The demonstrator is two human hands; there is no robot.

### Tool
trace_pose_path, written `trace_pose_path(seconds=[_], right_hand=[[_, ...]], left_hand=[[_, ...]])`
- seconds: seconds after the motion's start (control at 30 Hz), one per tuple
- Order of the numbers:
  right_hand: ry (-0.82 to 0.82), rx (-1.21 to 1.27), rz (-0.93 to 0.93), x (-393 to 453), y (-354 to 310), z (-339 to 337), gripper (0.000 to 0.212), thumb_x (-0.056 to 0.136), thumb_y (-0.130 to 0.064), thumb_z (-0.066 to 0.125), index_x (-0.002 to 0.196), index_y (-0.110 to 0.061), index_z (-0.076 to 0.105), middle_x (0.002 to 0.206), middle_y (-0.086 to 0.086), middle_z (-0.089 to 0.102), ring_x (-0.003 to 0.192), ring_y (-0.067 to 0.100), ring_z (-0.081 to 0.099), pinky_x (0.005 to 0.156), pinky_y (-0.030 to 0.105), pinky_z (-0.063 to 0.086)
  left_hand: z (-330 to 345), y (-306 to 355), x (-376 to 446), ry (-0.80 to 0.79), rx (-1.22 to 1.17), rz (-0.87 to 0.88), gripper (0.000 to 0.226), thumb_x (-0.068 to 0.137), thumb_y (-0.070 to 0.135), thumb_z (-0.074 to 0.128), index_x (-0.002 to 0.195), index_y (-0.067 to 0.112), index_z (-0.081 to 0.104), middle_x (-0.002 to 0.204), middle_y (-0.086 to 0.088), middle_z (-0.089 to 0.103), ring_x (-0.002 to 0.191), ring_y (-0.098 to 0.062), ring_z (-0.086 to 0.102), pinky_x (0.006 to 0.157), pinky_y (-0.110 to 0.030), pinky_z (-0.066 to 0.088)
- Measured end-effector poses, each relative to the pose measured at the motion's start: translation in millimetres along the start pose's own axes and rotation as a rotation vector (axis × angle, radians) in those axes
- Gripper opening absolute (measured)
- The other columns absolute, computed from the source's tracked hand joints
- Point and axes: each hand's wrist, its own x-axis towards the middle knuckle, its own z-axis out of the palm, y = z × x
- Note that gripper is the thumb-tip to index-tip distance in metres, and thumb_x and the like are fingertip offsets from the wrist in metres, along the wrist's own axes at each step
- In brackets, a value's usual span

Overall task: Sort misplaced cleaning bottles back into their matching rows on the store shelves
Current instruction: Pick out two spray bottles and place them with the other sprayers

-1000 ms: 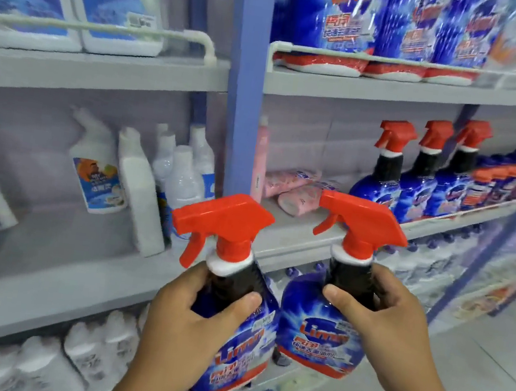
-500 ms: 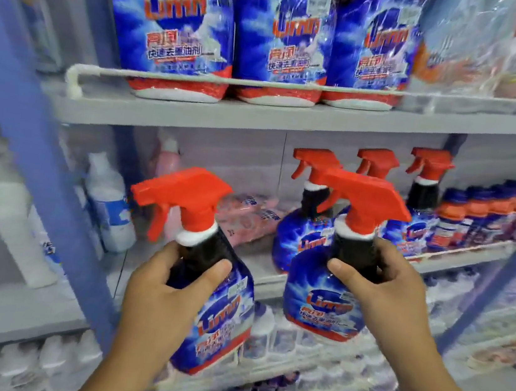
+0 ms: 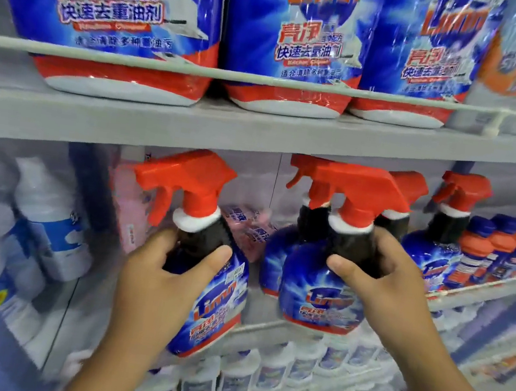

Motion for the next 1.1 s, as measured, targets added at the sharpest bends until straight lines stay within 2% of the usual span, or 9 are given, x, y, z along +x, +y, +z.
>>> trace_pose_path(seconds=[0.1,0.23,0.4,0.5,0.63,0.8,0.9,1.0,1.1], right_hand=[[-0.014,0.008,-0.014,14.9,4.5,11.3,0.040,0.079,-0.010,0.082,0.112,-0.027,0.068,0.104,-0.007,0.076,0.097,0.010,0.071,0.085,0.022,0.056],[-0.049,0.007,-0.025,33.5,14.2,24.8,0.035,0.080,-0.012,0.082,0.106,-0.033,0.069,0.099,-0.008,0.076,0.091,0.008,0.070,0.081,0.022,0.057],[-0.020,0.018,0.001,43.3,25.8,37.2,0.032,0.081,-0.018,0.083,0.104,-0.035,0.068,0.095,-0.014,0.076,0.089,0.005,0.071,0.076,0.019,0.056],[0.007,-0.018,-0.021,50.8,34.6,40.6,0.032,0.081,-0.025,0.083,0.104,-0.039,0.067,0.092,-0.015,0.075,0.087,0.001,0.070,0.074,0.016,0.053],[0.017,-0.033,-0.063,63.8,37.5,45.2,0.035,0.081,-0.024,0.083,0.101,-0.046,0.064,0.087,-0.026,0.073,0.085,-0.009,0.067,0.070,0.006,0.047],[-0.154,-0.092,-0.104,71.9,47.0,40.5,0.045,0.078,-0.031,0.082,0.107,-0.059,0.061,0.103,-0.023,0.073,0.098,-0.006,0.066,0.081,0.010,0.049],[-0.200,-0.149,-0.141,71.3,52.4,27.6,0.047,0.083,-0.025,0.081,0.115,-0.050,0.059,0.112,-0.019,0.069,0.103,-0.007,0.063,0.082,0.005,0.045],[-0.141,-0.127,-0.136,73.2,58.1,24.3,0.047,0.085,-0.021,0.080,0.105,-0.057,0.056,0.107,-0.022,0.067,0.100,-0.007,0.062,0.079,0.004,0.043],[-0.062,-0.159,-0.153,68.1,61.7,31.3,0.041,0.084,-0.035,0.075,0.115,-0.054,0.056,0.110,-0.020,0.064,0.108,0.005,0.060,0.091,0.021,0.047]], left_hand=[[7.1,-5.3,10.7,0.021,0.010,-0.008,0.026,0.069,0.053,0.086,0.088,0.043,0.072,0.086,0.027,0.074,0.082,0.004,0.069,0.079,-0.032,0.055],[17.9,-8.4,22.1,0.041,0.026,-0.025,0.039,0.062,0.069,0.071,0.097,0.052,0.069,0.089,0.029,0.073,0.087,0.001,0.070,0.083,-0.034,0.056],[34.6,-8.6,29.7,0.116,0.036,-0.066,0.022,0.072,0.050,0.084,0.090,0.047,0.073,0.085,0.029,0.073,0.086,-0.001,0.070,0.084,-0.034,0.056],[49.6,-13.0,31.6,0.172,0.025,-0.095,0.024,0.073,0.045,0.086,0.093,0.042,0.074,0.084,0.026,0.074,0.084,-0.001,0.070,0.081,-0.033,0.057],[70.3,-17.9,28.3,0.215,0.031,-0.121,0.030,0.070,0.049,0.086,0.093,0.056,0.068,0.084,0.029,0.072,0.084,-0.001,0.070,0.079,-0.029,0.055],[89.4,-24.4,25.3,0.291,0.053,-0.116,0.033,0.071,0.048,0.086,0.098,0.046,0.067,0.087,0.020,0.074,0.084,-0.002,0.070,0.081,-0.037,0.058],[97.1,-22.9,21.5,0.271,0.057,-0.087,0.033,0.072,0.046,0.086,0.100,0.043,0.068,0.089,0.021,0.074,0.085,0.002,0.068,0.078,-0.032,0.056],[98.3,-21.2,21.1,0.242,0.056,-0.095,0.030,0.074,0.044,0.085,0.096,0.049,0.066,0.093,0.023,0.073,0.089,0.007,0.066,0.077,-0.020,0.050],[95.0,-19.2,18.6,0.209,0.095,-0.049,0.033,0.078,0.039,0.083,0.096,0.057,0.062,0.097,0.025,0.073,0.092,0.010,0.065,0.078,-0.013,0.047]])
